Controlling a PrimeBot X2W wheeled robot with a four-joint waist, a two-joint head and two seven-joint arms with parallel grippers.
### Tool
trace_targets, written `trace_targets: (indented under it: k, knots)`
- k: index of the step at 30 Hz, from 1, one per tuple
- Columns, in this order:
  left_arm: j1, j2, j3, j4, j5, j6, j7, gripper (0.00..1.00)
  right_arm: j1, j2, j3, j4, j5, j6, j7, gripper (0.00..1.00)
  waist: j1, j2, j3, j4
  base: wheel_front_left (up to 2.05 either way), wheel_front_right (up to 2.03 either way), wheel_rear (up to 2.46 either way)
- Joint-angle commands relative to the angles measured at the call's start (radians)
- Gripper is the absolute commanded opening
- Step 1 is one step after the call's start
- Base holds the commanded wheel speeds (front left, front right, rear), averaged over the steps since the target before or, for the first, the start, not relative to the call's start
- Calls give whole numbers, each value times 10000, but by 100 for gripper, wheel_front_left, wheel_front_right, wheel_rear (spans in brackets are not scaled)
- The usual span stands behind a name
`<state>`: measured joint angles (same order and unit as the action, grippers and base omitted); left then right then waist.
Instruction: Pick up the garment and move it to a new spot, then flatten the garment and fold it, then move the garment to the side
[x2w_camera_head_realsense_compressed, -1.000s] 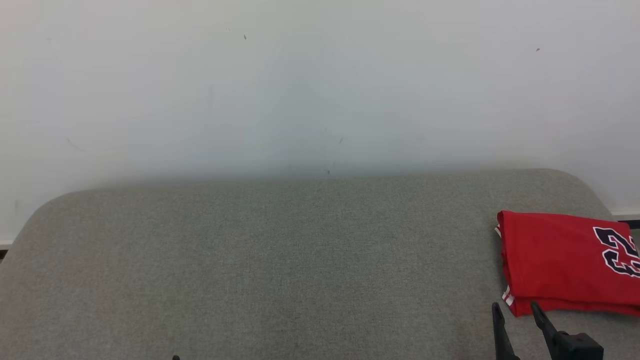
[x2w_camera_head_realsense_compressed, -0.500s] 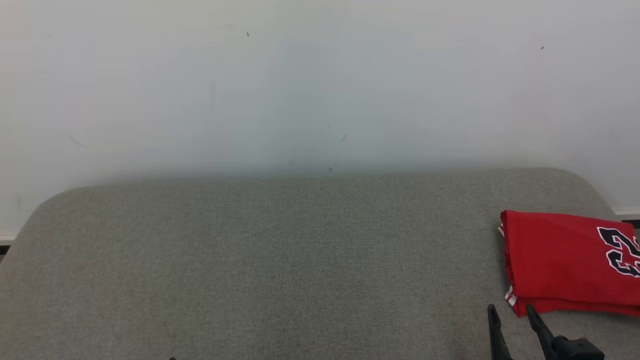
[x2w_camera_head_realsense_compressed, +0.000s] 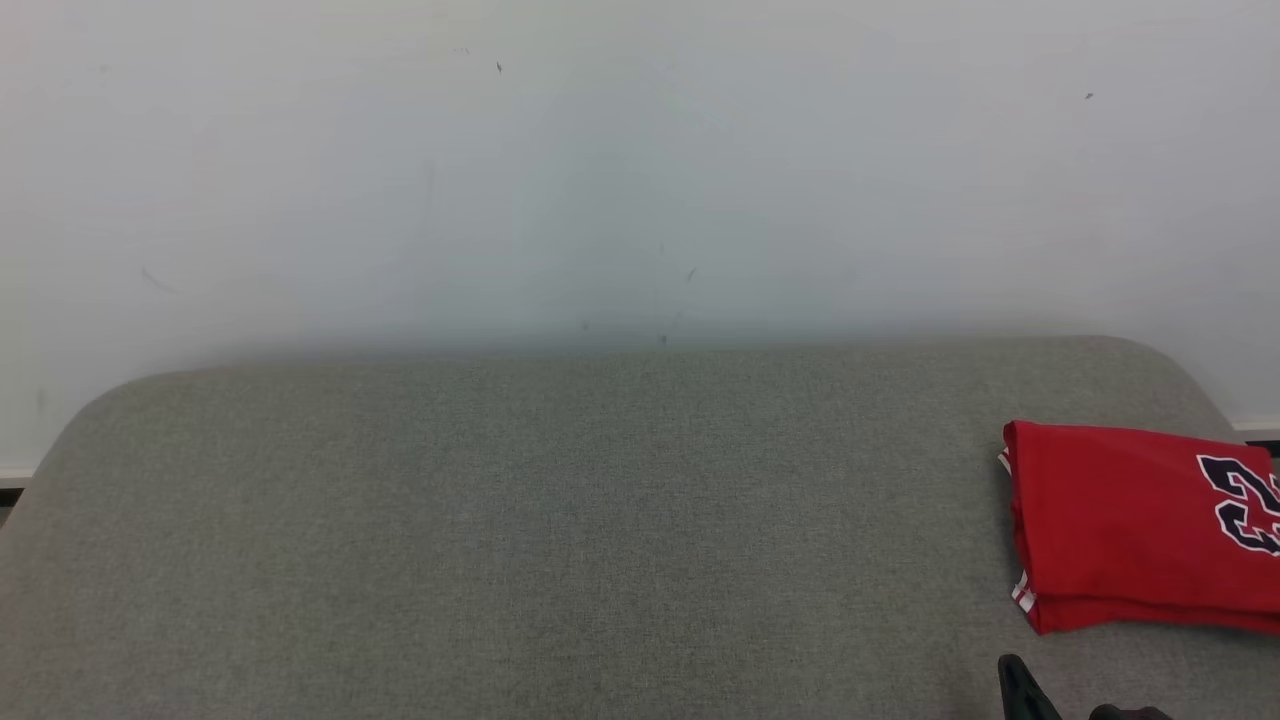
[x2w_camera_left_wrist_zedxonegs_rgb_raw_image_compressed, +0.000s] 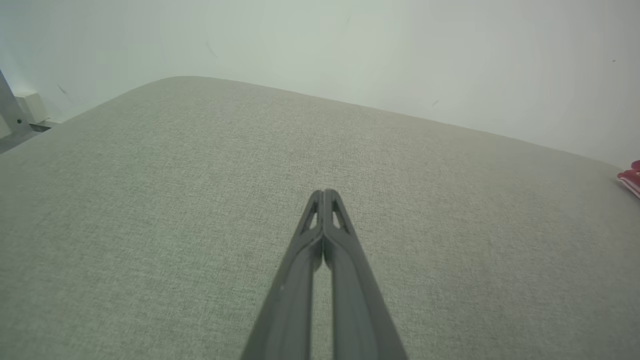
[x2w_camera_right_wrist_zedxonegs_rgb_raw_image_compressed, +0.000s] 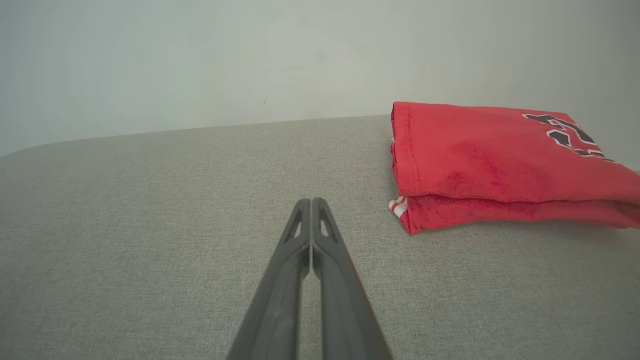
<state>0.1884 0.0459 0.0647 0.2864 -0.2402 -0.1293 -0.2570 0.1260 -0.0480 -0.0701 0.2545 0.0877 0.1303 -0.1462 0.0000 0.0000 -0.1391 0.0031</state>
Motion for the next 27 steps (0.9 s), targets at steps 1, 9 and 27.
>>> trace_targets:
  k: [1, 9, 27]
  knots:
    - [-125, 13, 27, -47, -299, 0, 89, 0, -191, -4, -99, -27, 313, 0, 100, 0, 0, 0, 16, -1, 0, 0, 0]
    - [-536, 17, -27, -17, -1803, -2, 439, 0, -460, -8, -270, -24, 1965, 1, 462, 0, 0, 0, 107, -3, 0, 0, 0]
    - [-1318, 28, -140, 36, -4692, -5, 1099, 0, -895, -14, -492, -102, 5152, 2, 1038, 0, 0, 0, 313, -8, 0, 0, 0]
